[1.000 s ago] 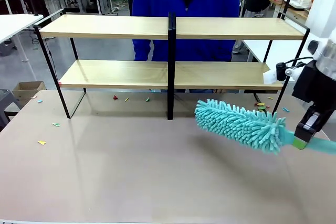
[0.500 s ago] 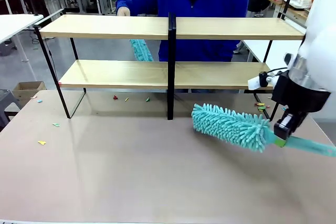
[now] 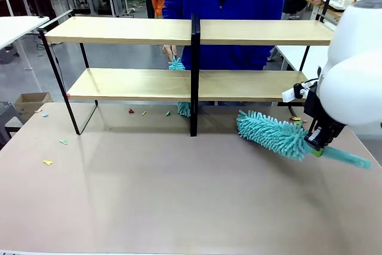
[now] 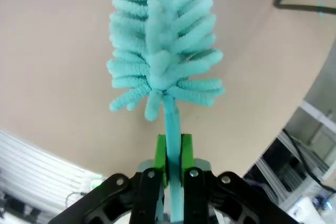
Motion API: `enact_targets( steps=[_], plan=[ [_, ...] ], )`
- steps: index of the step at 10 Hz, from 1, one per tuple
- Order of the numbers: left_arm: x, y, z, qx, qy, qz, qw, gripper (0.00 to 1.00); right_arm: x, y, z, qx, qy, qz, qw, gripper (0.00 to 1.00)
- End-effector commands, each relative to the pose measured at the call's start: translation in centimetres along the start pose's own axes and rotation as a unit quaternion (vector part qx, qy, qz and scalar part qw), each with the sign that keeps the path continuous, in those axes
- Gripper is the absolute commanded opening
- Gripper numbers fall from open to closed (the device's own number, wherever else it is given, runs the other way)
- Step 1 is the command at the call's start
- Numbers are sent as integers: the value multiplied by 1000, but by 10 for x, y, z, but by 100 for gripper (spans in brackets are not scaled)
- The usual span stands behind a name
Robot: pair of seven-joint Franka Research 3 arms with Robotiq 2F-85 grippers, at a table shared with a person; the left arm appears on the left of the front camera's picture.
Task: Clean the shelves.
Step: Clean another randomly selected level of the Shelf with the Duster.
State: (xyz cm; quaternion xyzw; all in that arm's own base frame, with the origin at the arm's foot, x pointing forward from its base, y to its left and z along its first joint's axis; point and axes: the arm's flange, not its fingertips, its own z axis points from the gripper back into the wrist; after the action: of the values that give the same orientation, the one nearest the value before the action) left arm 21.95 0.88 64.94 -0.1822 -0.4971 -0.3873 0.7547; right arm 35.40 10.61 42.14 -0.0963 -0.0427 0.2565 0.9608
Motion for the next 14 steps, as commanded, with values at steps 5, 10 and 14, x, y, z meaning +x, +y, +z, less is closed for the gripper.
enact_targets(
  steps=[5,10,14],
  plan=[
    [0,1,0,-1,0,1,1000,100,-30,14,-50,-155,74,-148,974,12],
    [0,1,0,-1,0,1,1000,100,-17,32,-62,-268,62,-231,933,12],
    [0,1,0,-1,0,1,1000,100,-15,53,-61,-245,2,-232,941,12]
  ],
)
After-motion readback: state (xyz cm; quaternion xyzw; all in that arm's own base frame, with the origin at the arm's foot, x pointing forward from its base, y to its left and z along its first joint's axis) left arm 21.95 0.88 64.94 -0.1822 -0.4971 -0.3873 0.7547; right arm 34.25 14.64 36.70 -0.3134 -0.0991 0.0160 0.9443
